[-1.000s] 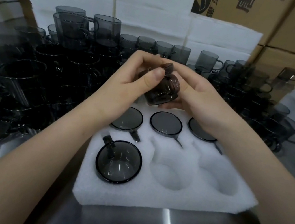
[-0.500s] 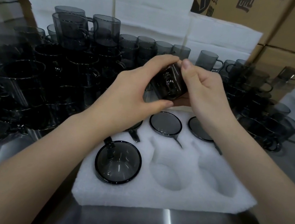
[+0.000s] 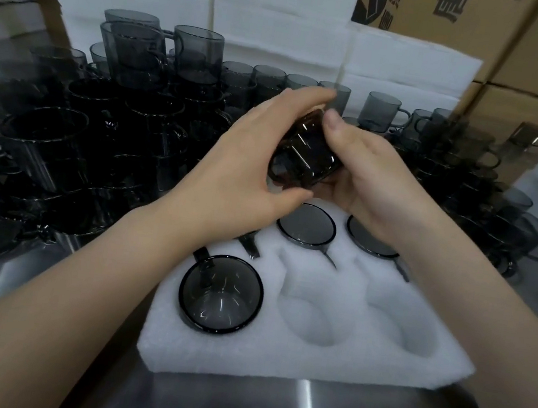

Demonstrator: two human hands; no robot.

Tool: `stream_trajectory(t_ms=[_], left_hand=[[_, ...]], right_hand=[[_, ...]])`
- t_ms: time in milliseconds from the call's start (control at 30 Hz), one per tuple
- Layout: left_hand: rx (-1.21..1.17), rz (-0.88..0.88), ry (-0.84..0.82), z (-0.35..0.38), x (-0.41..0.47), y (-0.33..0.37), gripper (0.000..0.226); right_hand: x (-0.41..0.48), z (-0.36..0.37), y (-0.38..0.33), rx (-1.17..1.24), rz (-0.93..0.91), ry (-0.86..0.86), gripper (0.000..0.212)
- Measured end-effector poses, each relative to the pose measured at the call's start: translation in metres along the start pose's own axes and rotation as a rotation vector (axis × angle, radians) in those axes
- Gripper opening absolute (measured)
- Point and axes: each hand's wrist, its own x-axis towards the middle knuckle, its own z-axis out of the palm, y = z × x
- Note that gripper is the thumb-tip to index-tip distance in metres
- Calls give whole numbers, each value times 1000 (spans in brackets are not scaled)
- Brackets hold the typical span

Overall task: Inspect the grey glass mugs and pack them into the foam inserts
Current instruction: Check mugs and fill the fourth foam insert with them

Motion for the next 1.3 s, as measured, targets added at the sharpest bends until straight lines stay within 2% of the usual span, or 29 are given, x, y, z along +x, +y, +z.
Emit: stream_trajectory(t_ms=[100, 267, 400, 533, 667, 733, 833, 1000, 1167, 1300], left_hand=[[60, -78, -62, 3, 1, -2, 95], [104, -60, -42, 5, 1, -4, 84], [88, 3, -62, 5, -1, -3, 82], [49, 14, -72, 3, -1, 0, 86], [8, 20, -31, 0, -2, 2, 87], [29, -2, -15, 0, -1, 2, 91], [70, -68, -52, 1, 0, 2, 98], [55, -72, -99, 1, 1, 2, 95], [169, 73, -192, 2, 3, 6, 85], [210, 109, -176, 1, 3, 6, 87]], right_hand=[[-2, 4, 2, -81, -75, 67, 27], [-1, 6, 3, -159, -92, 142, 28], [1, 4, 0, 14, -32, 213, 34], [1, 0, -2, 75, -11, 194, 32], [2, 0, -3, 177, 104, 55, 37], [2, 0, -4, 151, 123, 9, 40], [0, 0, -2, 4, 83, 58, 39], [1, 0, 1, -22, 44, 111, 34], [4, -3, 3, 49, 14, 148, 39], [6, -4, 3, 68, 47, 138, 28]])
